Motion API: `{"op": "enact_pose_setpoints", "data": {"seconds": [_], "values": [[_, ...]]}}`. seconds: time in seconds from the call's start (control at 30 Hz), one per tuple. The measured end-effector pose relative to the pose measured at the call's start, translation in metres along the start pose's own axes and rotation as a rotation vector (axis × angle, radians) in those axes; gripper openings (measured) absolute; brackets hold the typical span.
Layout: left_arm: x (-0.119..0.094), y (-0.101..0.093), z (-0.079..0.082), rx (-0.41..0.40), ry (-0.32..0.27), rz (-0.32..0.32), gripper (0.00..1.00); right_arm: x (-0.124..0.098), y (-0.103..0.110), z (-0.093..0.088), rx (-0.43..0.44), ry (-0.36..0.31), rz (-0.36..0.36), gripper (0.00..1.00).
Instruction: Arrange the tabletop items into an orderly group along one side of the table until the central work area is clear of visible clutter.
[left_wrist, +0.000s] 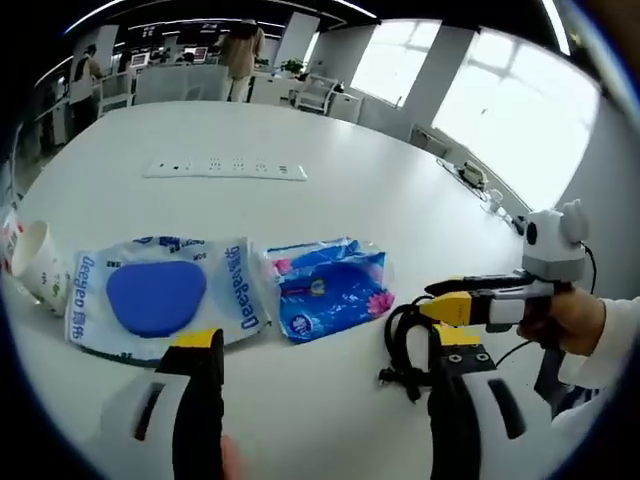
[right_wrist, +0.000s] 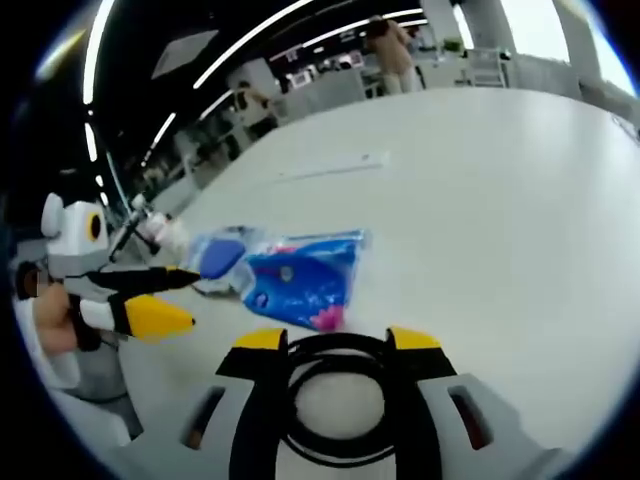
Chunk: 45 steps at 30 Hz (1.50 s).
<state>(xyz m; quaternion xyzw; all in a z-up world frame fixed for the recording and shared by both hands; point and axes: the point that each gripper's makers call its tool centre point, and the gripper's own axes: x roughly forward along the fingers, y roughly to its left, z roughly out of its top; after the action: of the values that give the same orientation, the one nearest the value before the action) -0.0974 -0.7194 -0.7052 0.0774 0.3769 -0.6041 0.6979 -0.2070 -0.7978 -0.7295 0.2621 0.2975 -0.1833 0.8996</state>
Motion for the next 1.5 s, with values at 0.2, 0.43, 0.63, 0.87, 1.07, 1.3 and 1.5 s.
{"op": "enact_pose_setpoints", "data": {"seconds": [0.2, 0.43, 0.63, 0.87, 1.07, 1.3, 1.5], "values": [[-0.012, 0.002, 0.004, -0.024, -0.057, 0.001, 1.00, -0.015, 0.003, -0.010, -0.024, -0.006, 0.003, 0.41], [-0.027, 0.005, -0.003, -0.110, -0.090, -0.017, 1.00, -0.018, 0.017, -0.017, -0.050, -0.010, 0.031, 0.41], [-0.038, 0.007, -0.021, -0.188, -0.082, -0.038, 1.00, -0.009, 0.040, -0.029, -0.158, 0.049, 0.068, 0.39], [-0.057, 0.019, -0.032, -0.200, -0.101, -0.004, 1.00, 0.001, 0.048, -0.049, -0.248, 0.132, 0.079, 0.39], [-0.068, 0.025, -0.043, -0.227, -0.097, 0.012, 1.00, 0.013, 0.046, -0.061, -0.303, 0.195, 0.068, 0.36], [-0.080, 0.035, -0.058, -0.283, -0.102, 0.034, 1.00, 0.023, 0.045, -0.068, -0.380, 0.233, 0.048, 0.17], [-0.089, 0.045, -0.068, -0.328, -0.106, 0.060, 0.99, 0.021, 0.047, -0.068, -0.381, 0.241, 0.051, 0.09]]}}
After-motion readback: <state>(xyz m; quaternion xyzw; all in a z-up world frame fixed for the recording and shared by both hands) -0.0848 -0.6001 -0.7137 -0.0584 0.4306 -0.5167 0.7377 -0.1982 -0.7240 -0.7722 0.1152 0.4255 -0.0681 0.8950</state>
